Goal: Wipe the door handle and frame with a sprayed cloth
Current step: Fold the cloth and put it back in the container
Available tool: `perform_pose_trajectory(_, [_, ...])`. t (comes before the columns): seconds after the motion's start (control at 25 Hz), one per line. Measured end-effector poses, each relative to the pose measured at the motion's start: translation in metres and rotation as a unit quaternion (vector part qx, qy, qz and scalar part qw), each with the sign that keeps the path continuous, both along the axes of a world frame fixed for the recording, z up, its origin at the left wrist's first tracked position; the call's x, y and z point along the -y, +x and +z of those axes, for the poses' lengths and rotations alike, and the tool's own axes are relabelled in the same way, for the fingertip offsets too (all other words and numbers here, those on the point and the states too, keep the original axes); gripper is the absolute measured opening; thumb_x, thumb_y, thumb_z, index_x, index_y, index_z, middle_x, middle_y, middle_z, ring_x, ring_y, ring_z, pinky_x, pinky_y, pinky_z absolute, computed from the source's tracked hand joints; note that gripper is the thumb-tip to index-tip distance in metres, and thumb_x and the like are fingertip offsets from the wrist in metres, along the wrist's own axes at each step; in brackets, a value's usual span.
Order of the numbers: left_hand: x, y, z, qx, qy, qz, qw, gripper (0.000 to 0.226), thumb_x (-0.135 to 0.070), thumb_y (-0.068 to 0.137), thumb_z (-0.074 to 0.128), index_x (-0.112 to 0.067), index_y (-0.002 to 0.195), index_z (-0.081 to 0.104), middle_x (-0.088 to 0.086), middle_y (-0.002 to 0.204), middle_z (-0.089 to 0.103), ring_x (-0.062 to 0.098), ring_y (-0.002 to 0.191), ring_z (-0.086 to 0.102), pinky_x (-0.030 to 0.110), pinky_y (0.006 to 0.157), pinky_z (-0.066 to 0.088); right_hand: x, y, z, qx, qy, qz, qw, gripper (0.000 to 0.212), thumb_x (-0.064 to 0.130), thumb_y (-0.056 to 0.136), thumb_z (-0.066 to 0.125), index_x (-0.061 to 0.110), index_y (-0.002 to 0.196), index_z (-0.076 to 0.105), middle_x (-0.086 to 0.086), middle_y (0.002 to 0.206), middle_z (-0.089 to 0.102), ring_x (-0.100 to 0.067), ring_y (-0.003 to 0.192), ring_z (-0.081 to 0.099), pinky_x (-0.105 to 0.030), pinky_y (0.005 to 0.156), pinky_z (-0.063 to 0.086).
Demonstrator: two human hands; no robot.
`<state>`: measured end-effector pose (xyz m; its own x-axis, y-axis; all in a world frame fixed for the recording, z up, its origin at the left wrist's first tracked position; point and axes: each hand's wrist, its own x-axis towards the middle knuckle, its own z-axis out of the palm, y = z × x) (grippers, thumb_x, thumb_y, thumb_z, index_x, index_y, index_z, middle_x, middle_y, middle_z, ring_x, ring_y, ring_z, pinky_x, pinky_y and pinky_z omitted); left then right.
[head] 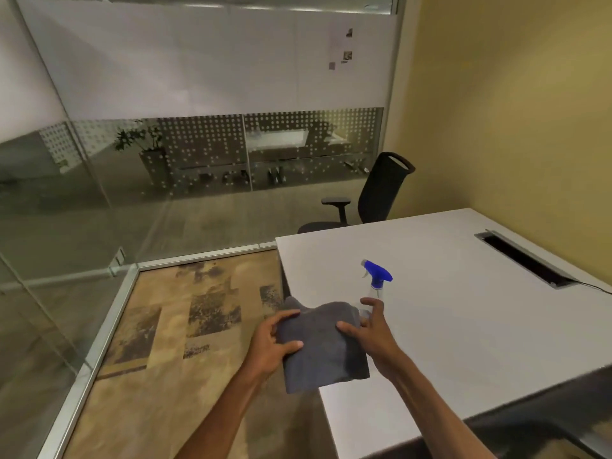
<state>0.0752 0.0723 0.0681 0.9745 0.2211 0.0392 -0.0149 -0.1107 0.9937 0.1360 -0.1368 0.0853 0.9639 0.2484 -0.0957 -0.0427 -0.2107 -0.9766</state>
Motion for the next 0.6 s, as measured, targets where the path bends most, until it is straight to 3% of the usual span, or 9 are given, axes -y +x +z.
perform_pose_trajectory(0.08, [-0.001,0.01,0.004,-0.007,0.034,-0.007,0.999,0.064,0.01,0.061,0.084,-0.021,0.114,0.066,-0.008,0.113,0.066,0.016,0.112,0.062,0.02,0.085,0.055,0.006,0.005,0.0,0.047,0.023,0.037,0.998,0.061,0.026,0.083,0.072,0.031,0.133,0.037,0.003,0.123,0.057,-0.017,0.111,0.06,-0.034,0.092,0.055])
perform_pose_trajectory(0.16, [-0.002,0.02,0.005,-0.03,0.029,-0.009,0.999,0.073,0.012,0.054,0.087,-0.014,0.119,0.065,-0.001,0.115,0.065,0.012,0.105,0.062,0.023,0.085,0.056,0.011,0.013,-0.001,0.067,0.023,0.1,0.992,0.057,0.021,0.082,0.073,0.031,0.132,0.048,0.011,0.129,0.056,-0.011,0.117,0.056,-0.025,0.09,0.054])
perform_pose_trajectory(0.28, [0.001,0.035,0.003,-0.046,0.063,-0.014,0.997,0.082,0.012,0.052,0.088,-0.007,0.127,0.061,0.004,0.12,0.063,0.012,0.106,0.06,0.026,0.088,0.056,0.02,0.027,-0.007,0.053,0.01,0.142,0.988,0.057,0.018,0.076,0.079,0.026,0.128,0.055,0.009,0.128,0.058,-0.012,0.117,0.055,-0.021,0.088,0.054])
perform_pose_trajectory(0.36, [0.007,0.046,0.003,-0.047,0.131,-0.007,0.99,0.08,0.007,0.056,0.087,-0.009,0.129,0.06,0.002,0.122,0.061,0.014,0.112,0.058,0.024,0.092,0.052,0.026,0.041,-0.013,0.045,-0.031,0.147,0.988,0.06,0.017,0.074,0.081,0.023,0.127,0.055,0.004,0.127,0.059,-0.016,0.116,0.055,-0.024,0.09,0.054])
perform_pose_trajectory(0.48, [0.018,0.062,0.006,-0.039,0.283,0.011,0.958,0.061,-0.005,0.066,0.08,-0.014,0.125,0.065,0.002,0.117,0.062,0.017,0.11,0.059,0.014,0.086,0.041,0.026,0.069,-0.019,0.065,-0.13,0.156,0.977,0.057,0.016,0.077,0.077,0.02,0.129,0.052,0.001,0.127,0.057,-0.017,0.115,0.053,-0.025,0.092,0.051])
perform_pose_trajectory(0.6, [0.031,0.076,0.01,-0.051,0.397,0.048,0.915,0.038,-0.021,0.069,0.075,-0.018,0.107,0.073,0.0,0.101,0.051,0.017,0.101,0.05,0.021,0.079,0.04,0.032,0.102,-0.02,0.109,-0.243,0.188,0.945,0.048,0.024,0.08,0.072,0.019,0.124,0.054,-0.001,0.121,0.058,-0.013,0.104,0.053,-0.018,0.083,0.045])
